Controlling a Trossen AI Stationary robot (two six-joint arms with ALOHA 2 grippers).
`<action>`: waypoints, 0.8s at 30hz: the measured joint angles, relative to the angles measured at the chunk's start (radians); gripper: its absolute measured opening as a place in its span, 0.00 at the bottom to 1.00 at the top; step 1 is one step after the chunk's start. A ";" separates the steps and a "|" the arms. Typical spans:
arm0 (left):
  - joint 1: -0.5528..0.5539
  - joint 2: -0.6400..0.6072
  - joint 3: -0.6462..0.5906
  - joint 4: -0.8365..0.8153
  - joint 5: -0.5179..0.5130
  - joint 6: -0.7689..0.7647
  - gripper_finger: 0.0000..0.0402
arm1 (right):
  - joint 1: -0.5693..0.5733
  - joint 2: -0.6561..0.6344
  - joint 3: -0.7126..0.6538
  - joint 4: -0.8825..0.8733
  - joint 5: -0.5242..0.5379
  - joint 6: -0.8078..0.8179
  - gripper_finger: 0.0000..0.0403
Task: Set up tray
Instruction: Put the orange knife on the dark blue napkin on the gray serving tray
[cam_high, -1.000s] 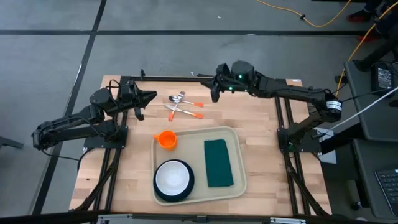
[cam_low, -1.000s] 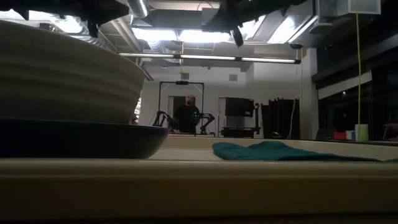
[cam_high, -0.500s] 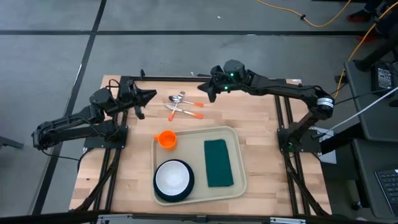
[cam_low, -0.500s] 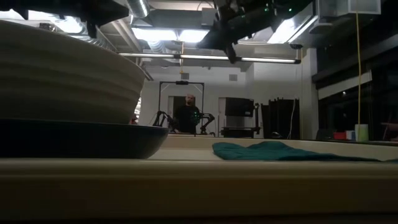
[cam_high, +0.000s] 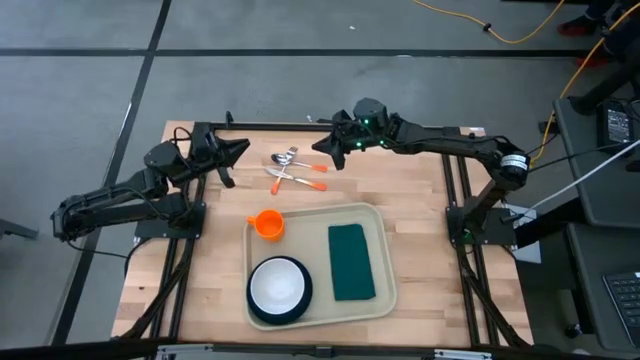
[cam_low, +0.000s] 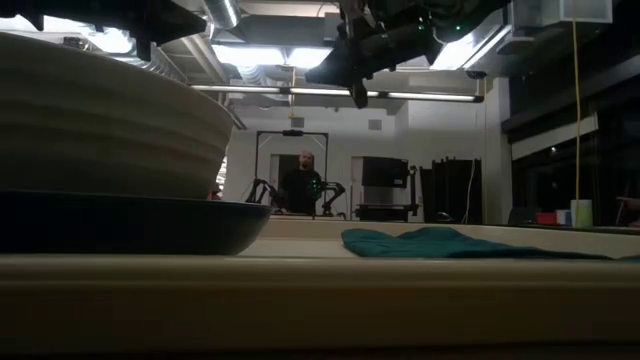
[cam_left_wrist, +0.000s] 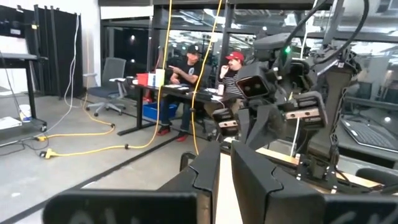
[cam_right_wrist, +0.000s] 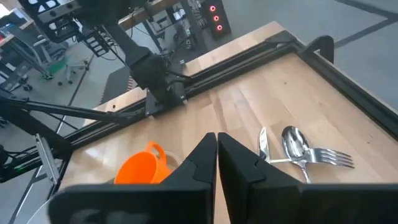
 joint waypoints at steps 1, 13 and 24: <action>0.000 0.000 0.000 0.000 0.000 0.000 0.08 | 0.000 0.000 0.000 0.000 0.001 -0.003 0.05; 0.000 0.000 0.000 0.000 0.000 -0.002 0.08 | -0.002 0.011 0.204 -0.188 0.004 -0.008 0.30; 0.000 0.000 0.000 -0.008 0.000 -0.013 0.08 | 0.013 0.257 0.537 -0.713 -0.042 -0.191 0.52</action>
